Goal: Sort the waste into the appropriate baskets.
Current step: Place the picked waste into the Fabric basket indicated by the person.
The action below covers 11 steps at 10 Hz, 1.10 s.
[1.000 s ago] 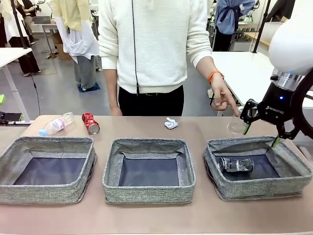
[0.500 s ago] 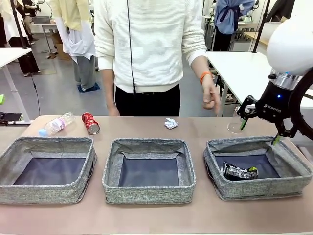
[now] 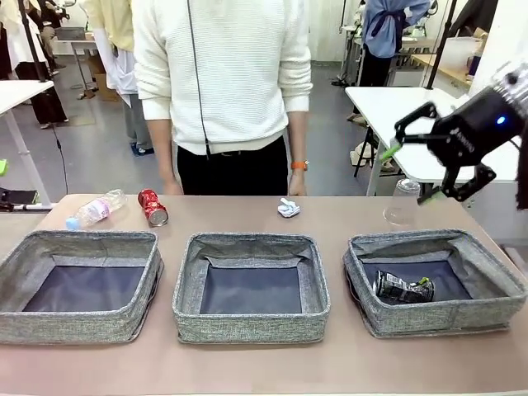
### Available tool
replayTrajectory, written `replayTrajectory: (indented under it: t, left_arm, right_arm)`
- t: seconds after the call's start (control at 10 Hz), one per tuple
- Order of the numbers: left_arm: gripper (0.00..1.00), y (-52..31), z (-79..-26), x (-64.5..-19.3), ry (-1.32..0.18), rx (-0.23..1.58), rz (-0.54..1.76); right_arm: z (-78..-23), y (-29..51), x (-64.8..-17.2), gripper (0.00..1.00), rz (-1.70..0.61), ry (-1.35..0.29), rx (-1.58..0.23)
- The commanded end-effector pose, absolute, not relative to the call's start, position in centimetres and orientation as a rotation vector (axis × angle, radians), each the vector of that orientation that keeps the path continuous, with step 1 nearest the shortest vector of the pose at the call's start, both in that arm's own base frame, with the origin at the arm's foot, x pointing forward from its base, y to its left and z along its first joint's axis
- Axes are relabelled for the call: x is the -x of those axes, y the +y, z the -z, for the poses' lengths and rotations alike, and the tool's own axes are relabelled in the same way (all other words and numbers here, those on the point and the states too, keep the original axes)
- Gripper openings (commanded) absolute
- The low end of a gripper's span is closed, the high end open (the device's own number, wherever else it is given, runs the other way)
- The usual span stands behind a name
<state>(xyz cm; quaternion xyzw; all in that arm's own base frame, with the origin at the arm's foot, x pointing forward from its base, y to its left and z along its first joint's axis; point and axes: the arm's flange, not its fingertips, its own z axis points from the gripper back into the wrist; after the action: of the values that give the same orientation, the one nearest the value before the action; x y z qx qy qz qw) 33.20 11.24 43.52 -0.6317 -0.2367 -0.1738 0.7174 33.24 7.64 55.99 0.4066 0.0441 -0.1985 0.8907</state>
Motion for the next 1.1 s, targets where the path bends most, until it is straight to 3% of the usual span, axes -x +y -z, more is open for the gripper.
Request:
replayTrajectory:
  t: [0.0, 0.3, 0.4, 0.5, 1.0]
  left_arm:
    - [1.0, 11.2, -43.7, -33.2, -0.538, 1.408, 0.402]
    - [1.0, 11.2, -43.7, -33.2, -0.538, 1.408, 0.402]
    - [1.0, 11.2, -43.7, -33.2, -0.538, 1.408, 0.402]
    - [1.0, 11.2, -43.7, -33.2, -0.538, 1.408, 0.402]
    - [1.0, 11.2, -43.7, -33.2, -0.538, 1.408, 0.402]
  right_arm:
    - [-56.2, 6.3, -33.0, 1.0, 0.255, 0.313, -1.226]
    - [-55.3, 4.7, -32.3, 1.0, 0.314, 0.378, -1.35]
    - [-54.7, 4.4, -32.1, 1.0, 0.383, 0.382, -1.337]
    - [-56.7, 5.3, -32.0, 1.0, 0.278, 0.343, -1.326]
    - [-56.7, 5.3, -32.0, 1.0, 0.278, 0.343, -1.326]
